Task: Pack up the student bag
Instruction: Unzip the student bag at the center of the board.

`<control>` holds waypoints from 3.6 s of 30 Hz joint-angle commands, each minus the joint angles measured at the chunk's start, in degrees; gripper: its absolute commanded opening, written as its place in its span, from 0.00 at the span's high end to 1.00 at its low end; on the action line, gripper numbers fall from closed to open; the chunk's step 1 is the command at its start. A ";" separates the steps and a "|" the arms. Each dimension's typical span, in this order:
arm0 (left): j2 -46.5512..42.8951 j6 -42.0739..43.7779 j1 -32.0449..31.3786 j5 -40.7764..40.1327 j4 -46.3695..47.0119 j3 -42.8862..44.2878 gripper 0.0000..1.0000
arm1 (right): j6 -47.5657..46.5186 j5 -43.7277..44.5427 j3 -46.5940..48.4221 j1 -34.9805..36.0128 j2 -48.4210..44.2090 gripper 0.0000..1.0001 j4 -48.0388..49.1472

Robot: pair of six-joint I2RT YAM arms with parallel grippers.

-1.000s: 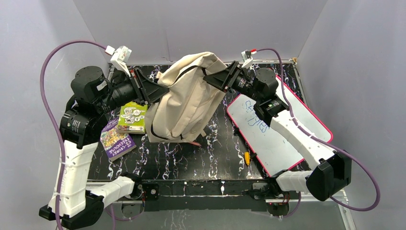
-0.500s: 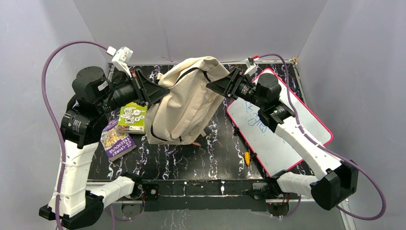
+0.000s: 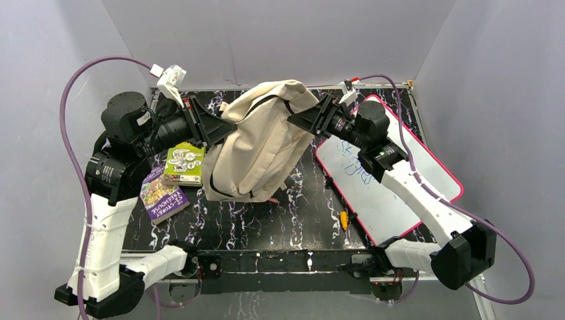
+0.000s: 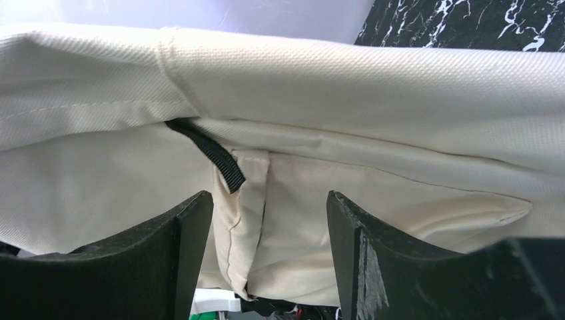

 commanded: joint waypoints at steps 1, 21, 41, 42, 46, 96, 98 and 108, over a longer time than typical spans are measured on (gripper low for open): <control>-1.63 0.14 -0.03 2.84 7.34 1.07 1.00 | 0.21 -1.44 2.45 -0.62 0.90 0.30 5.40; -1.89 -0.25 -0.05 3.35 7.84 -0.60 1.00 | -0.22 -3.81 2.56 -0.85 -0.26 0.38 10.82; -2.40 -0.70 -0.03 3.75 8.37 -1.32 1.00 | 1.20 -5.02 1.91 -0.88 1.04 0.61 12.64; -2.42 -0.74 -0.01 3.75 8.39 -1.34 1.00 | 1.30 -5.15 1.86 -0.87 1.11 0.62 12.71; -2.51 -0.98 -0.05 3.85 8.56 -1.61 1.00 | 1.64 -5.30 1.70 -0.88 1.49 0.61 12.95; 4.34 -1.53 -0.03 -4.80 10.01 -3.33 1.00 | -8.05 -12.46 17.52 -0.77 4.37 1.00 6.76; 5.72 -0.73 -0.03 -5.65 9.98 -1.27 1.00 | -9.07 -12.84 20.53 -0.71 6.24 1.00 5.71; 15.10 5.42 0.00 -8.30 13.02 10.00 1.00 | -11.21 -14.61 36.46 -0.73 17.40 1.00 2.36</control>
